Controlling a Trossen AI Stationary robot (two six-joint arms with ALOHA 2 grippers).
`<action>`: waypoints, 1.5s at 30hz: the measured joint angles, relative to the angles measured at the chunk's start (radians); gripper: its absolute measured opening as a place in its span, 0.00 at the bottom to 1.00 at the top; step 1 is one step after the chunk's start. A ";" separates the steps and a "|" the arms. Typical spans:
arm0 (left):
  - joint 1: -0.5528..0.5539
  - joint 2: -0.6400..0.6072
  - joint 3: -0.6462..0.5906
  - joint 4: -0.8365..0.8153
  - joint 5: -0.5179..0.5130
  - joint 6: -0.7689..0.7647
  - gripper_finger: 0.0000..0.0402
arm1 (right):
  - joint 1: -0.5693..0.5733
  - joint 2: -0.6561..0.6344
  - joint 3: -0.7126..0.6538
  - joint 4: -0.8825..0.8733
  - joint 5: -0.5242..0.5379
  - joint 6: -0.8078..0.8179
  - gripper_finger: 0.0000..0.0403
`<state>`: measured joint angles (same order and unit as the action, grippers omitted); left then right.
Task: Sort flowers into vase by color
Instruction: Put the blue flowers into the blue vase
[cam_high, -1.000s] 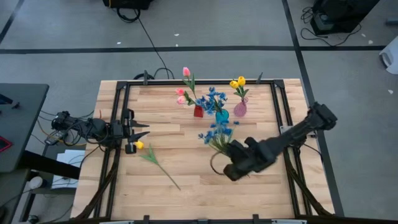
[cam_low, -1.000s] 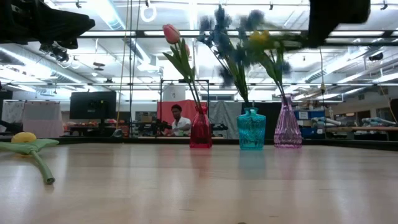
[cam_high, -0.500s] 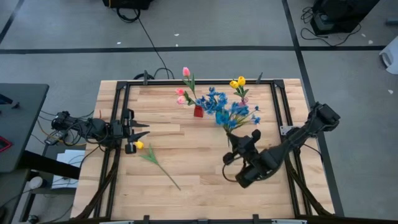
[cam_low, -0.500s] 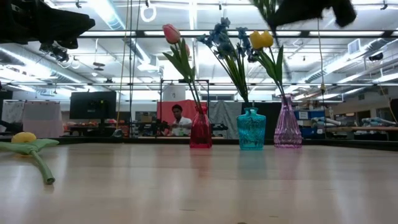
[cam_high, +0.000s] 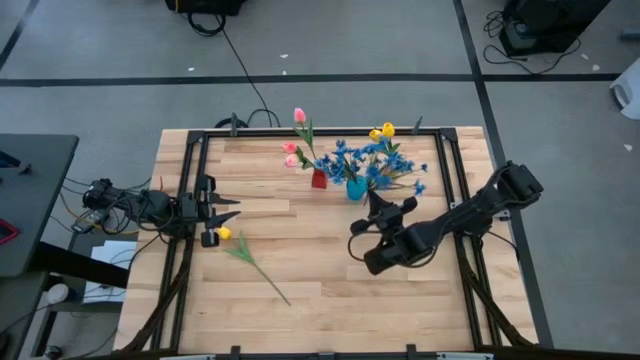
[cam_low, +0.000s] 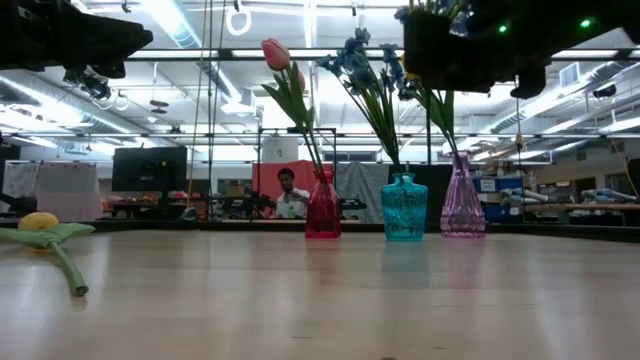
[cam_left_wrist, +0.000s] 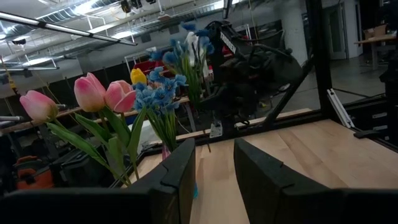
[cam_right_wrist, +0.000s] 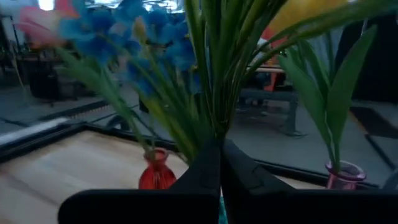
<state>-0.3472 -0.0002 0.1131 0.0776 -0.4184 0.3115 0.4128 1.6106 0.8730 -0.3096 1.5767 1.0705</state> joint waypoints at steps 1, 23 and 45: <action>0.000 0.000 0.000 0.000 0.000 0.000 0.29 | -0.005 0.004 0.000 0.019 -0.006 -0.038 0.02; 0.000 0.000 0.000 -0.002 0.000 0.010 0.29 | -0.022 -0.073 0.127 0.615 -0.245 -1.078 0.02; 0.000 0.000 0.000 -0.003 0.000 0.000 0.29 | -0.078 -0.485 -0.326 0.975 -0.647 -1.161 0.02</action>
<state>-0.3470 -0.0002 0.1131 0.0746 -0.4187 0.3115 0.3346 1.1256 0.5471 0.6654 0.9297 -0.0904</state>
